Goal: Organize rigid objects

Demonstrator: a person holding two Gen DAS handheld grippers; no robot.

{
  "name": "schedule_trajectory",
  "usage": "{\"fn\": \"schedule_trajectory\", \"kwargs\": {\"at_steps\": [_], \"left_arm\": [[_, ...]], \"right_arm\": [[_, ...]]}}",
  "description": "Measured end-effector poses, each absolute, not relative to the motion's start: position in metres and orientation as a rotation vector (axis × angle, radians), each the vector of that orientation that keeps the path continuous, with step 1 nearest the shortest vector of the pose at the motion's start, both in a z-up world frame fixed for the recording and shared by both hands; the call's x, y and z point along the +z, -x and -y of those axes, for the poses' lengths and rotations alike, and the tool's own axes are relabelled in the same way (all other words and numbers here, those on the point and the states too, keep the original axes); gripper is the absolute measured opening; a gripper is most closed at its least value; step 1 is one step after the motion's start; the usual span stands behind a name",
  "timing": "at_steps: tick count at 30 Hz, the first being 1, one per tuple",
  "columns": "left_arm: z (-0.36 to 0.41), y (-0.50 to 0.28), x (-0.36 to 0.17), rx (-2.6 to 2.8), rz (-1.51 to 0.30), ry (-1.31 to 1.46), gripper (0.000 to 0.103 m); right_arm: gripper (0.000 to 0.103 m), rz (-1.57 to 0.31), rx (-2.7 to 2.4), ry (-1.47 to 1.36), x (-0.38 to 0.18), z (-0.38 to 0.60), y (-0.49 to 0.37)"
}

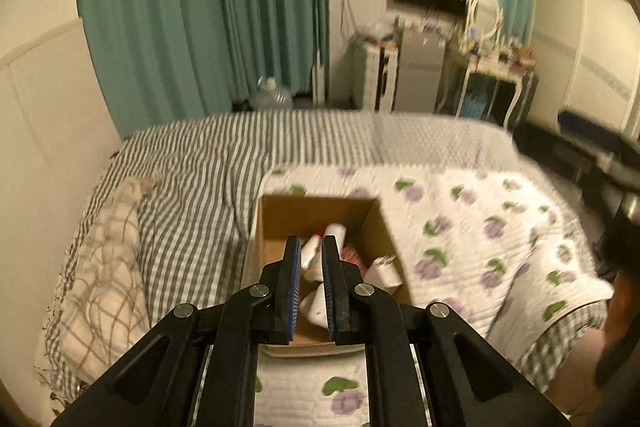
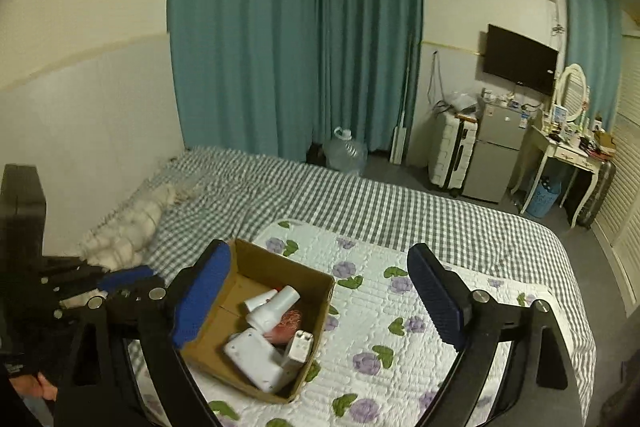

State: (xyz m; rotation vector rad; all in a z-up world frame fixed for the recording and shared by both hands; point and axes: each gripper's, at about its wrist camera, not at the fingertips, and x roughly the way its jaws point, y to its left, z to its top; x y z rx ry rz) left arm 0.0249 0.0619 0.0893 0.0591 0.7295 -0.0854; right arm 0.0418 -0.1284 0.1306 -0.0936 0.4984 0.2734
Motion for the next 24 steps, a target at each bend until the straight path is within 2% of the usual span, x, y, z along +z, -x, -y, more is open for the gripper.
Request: {"fn": "schedule_trajectory", "kwargs": {"at_steps": [2, 3, 7, 10, 11, 13, 16, 18, 24], "left_arm": [[-0.058, -0.01, 0.097, -0.093, -0.681, -0.054, 0.024], [-0.056, -0.003, 0.099, -0.097, -0.658, -0.055, 0.027], [-0.052, 0.021, 0.097, -0.097, -0.582, -0.052, 0.057], [-0.051, 0.033, 0.091, -0.094, -0.549, -0.054, 0.06], [-0.05, 0.037, 0.089, -0.091, -0.539, -0.06, 0.067], [-0.049, 0.045, 0.086, -0.079, -0.512, -0.07, 0.072], [-0.05, 0.056, 0.081, -0.079, -0.475, -0.063, 0.073], [-0.051, 0.06, 0.076, -0.07, -0.462, -0.049, 0.078], [-0.042, 0.071, 0.069, -0.057, -0.442, -0.073, 0.079]], "right_arm": [[0.092, -0.465, 0.238, 0.078, 0.133, 0.132, -0.02], [0.093, -0.455, 0.229, 0.06, 0.133, 0.134, -0.011], [0.093, -0.426, 0.194, 0.01, 0.124, 0.145, 0.021], [0.094, -0.4, 0.148, 0.016, 0.11, 0.147, 0.046], [0.095, -0.399, 0.144, 0.009, 0.106, 0.149, 0.049], [0.1, -0.4, 0.129, -0.022, 0.095, 0.155, 0.057], [0.103, -0.392, 0.096, -0.056, 0.08, 0.164, 0.063], [0.103, -0.396, 0.092, -0.047, 0.075, 0.167, 0.064], [0.103, -0.389, 0.083, -0.037, 0.067, 0.171, 0.066]]}}
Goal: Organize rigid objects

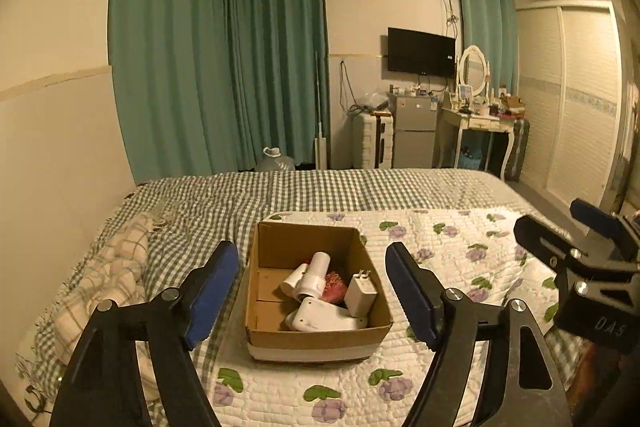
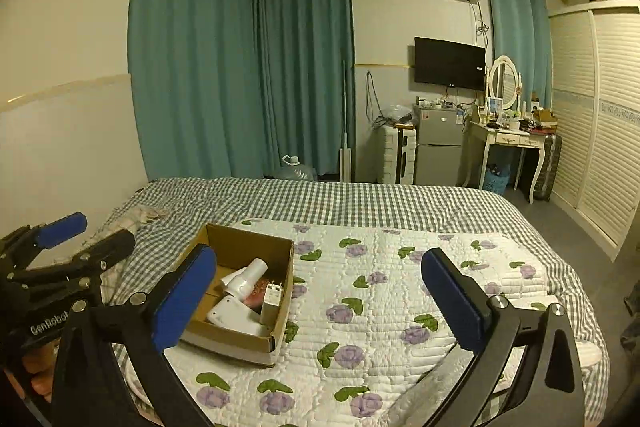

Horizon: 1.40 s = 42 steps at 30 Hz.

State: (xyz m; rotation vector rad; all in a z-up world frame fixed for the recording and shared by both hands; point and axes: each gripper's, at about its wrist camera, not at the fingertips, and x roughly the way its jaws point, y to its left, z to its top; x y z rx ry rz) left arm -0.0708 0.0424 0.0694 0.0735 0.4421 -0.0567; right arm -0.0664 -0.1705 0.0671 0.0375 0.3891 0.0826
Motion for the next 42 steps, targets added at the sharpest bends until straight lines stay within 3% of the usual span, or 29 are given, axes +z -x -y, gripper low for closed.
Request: {"fn": "schedule_trajectory", "kwargs": {"at_steps": [42], "left_arm": [[-0.028, 0.064, 0.053, -0.054, -0.473, -0.13, 0.08]], "right_arm": [[0.103, -0.474, 0.068, -0.03, 0.034, 0.181, 0.044]]}}
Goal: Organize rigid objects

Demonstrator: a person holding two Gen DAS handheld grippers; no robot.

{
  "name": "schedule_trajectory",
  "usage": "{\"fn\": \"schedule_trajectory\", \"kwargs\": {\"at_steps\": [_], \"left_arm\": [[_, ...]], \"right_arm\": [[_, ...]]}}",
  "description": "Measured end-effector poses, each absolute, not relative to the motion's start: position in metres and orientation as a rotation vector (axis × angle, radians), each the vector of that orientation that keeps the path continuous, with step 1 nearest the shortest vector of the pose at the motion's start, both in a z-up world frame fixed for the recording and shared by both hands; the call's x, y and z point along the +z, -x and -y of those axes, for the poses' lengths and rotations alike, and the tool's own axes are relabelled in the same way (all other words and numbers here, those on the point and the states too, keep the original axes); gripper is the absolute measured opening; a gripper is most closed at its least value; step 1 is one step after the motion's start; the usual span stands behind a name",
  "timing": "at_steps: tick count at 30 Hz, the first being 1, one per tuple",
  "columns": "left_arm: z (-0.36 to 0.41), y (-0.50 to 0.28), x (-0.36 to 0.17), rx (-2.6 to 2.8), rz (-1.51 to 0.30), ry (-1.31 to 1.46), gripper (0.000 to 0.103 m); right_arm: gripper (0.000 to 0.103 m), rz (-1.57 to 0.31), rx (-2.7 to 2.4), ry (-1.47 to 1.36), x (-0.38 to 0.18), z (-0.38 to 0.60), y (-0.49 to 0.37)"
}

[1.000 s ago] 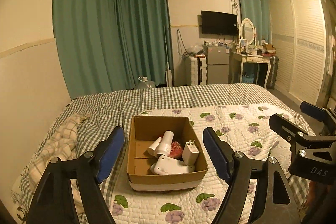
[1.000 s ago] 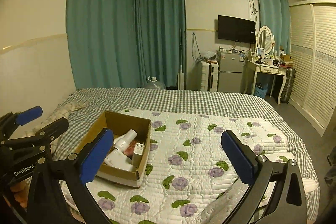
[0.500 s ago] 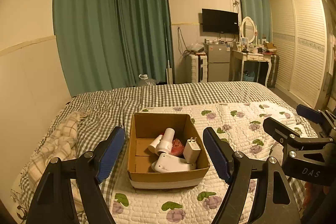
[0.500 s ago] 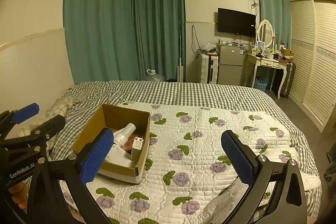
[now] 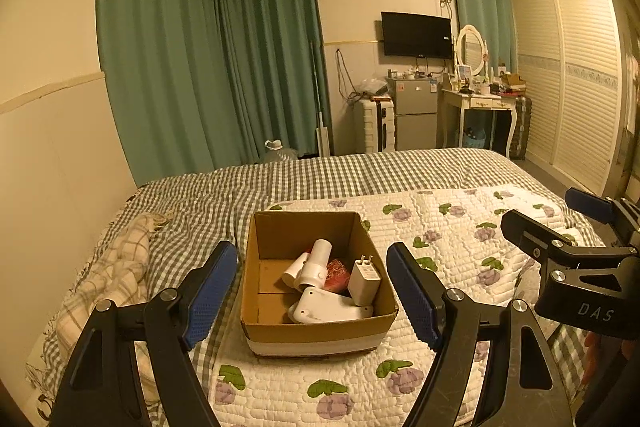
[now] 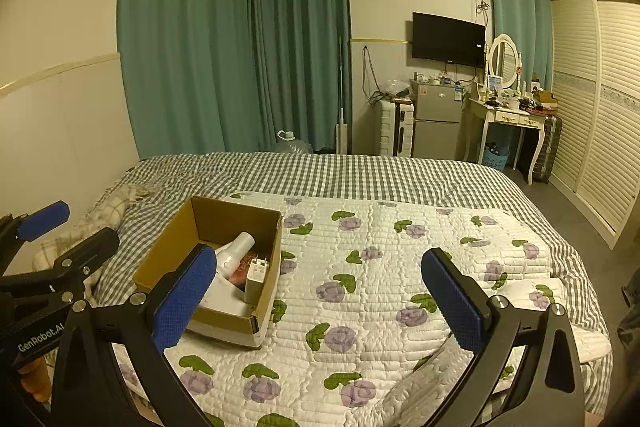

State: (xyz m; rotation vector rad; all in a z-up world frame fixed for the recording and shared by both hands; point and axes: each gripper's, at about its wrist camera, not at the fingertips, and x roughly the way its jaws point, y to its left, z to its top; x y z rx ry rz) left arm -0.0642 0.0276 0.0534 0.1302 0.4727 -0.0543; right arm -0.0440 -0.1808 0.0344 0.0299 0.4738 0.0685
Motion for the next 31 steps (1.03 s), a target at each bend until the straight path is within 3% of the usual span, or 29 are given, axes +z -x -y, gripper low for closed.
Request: {"fn": "schedule_trajectory", "kwargs": {"at_steps": [31], "left_arm": [[-0.034, 0.072, 0.045, 0.005, -0.5, -0.133, 0.08]], "right_arm": [[0.103, -0.49, 0.1, -0.012, 0.03, 0.172, 0.046]]}}
